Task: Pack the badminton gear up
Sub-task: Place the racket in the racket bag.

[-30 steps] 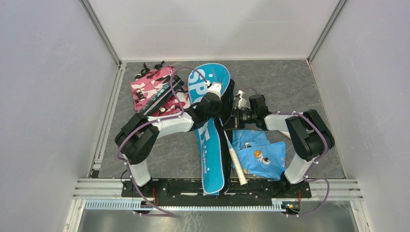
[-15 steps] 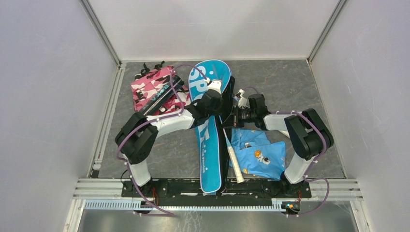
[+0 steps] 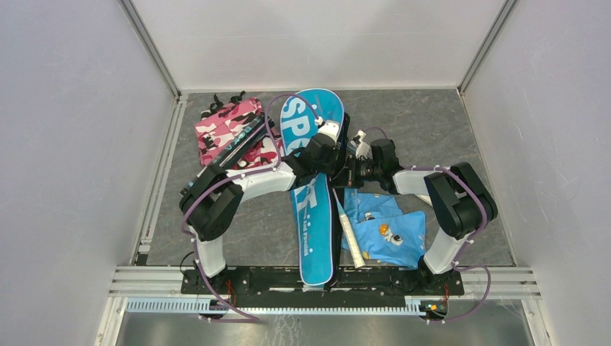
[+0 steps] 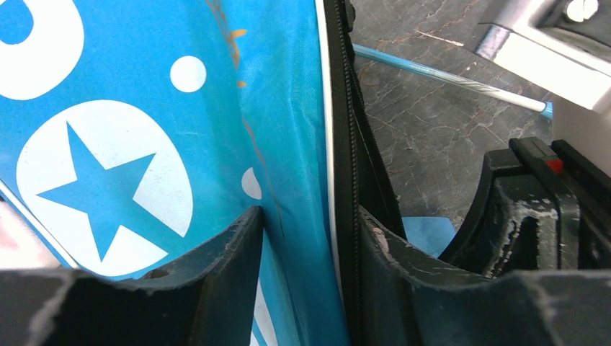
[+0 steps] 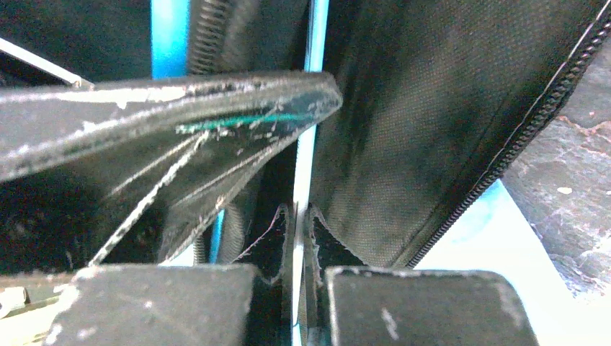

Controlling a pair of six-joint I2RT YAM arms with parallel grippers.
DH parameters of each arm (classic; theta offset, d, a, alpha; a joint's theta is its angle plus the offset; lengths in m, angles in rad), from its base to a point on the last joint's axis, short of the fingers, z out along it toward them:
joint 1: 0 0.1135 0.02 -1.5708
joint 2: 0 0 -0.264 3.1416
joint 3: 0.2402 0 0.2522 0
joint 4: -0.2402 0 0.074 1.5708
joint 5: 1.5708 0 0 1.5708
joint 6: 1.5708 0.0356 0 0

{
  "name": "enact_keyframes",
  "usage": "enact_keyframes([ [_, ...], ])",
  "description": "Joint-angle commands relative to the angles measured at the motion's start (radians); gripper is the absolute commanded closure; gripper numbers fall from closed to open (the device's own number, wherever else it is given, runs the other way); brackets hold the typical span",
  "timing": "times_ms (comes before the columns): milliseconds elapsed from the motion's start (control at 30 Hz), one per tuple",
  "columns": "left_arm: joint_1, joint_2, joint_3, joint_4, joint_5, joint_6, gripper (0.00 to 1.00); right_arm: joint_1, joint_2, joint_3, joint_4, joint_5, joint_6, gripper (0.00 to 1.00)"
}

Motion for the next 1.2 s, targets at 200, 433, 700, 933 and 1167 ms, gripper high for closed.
enact_keyframes([
  [200, -0.018, -0.013, 0.046, -0.007, -0.011, 0.088, 0.72, -0.004, -0.028, 0.042, 0.135, -0.013, -0.010, 1.00],
  [433, -0.018, -0.045, 0.043, -0.019, 0.046, -0.004, 0.98, -0.004, -0.027, 0.076, 0.150, -0.018, 0.026, 1.00],
  [700, -0.018, -0.021, 0.123, -0.107, 0.092, -0.183, 0.98, 0.015, -0.022, 0.091, 0.216, 0.013, 0.105, 1.00],
  [933, -0.017, 0.003, 0.155, -0.150, 0.115, -0.275, 0.98, 0.040, -0.001, 0.088, 0.255, 0.013, 0.160, 0.99],
  [1167, -0.010, 0.019, 0.138, -0.139, 0.147, -0.321, 0.98, 0.044, 0.001, 0.071, 0.326, -0.034, 0.209, 0.96],
])
